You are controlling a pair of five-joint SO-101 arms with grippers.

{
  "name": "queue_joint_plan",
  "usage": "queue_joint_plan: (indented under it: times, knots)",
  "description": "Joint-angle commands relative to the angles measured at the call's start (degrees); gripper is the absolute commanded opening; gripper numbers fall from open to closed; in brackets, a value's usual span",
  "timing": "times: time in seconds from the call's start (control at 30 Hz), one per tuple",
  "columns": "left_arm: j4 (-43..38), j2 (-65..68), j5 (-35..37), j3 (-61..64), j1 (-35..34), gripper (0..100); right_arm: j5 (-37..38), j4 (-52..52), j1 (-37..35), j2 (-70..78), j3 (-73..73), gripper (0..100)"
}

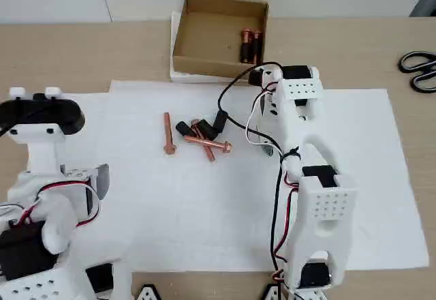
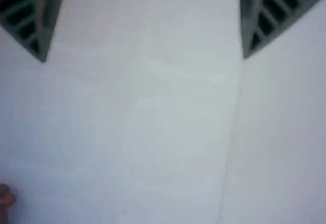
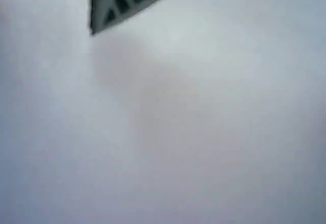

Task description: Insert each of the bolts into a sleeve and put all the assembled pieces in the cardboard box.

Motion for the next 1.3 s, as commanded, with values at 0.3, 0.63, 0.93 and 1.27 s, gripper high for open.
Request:
queue_joint_plan:
  times: [0.3,0.63,0.93,1.27]
  knots:
    - [-1.23,-0.09,0.53,0.31,0.53,23,0.00,2.24,-6.37,-24.75,-2.46,15.1]
    - [-17.85,-0.09,2.20,16.13,3.08,23,-4.48,-1.01,-10.86,-22.73,-0.79,15.1]
    - [-29.01,-0.09,4.92,29.76,2.81,23,0.70,-2.86,-23.87,-22.11,-4.22,14.8]
    - [-37.36,-0.44,13.36,37.49,2.81,23,5.36,-6.11,-24.92,-16.48,-4.31,14.9]
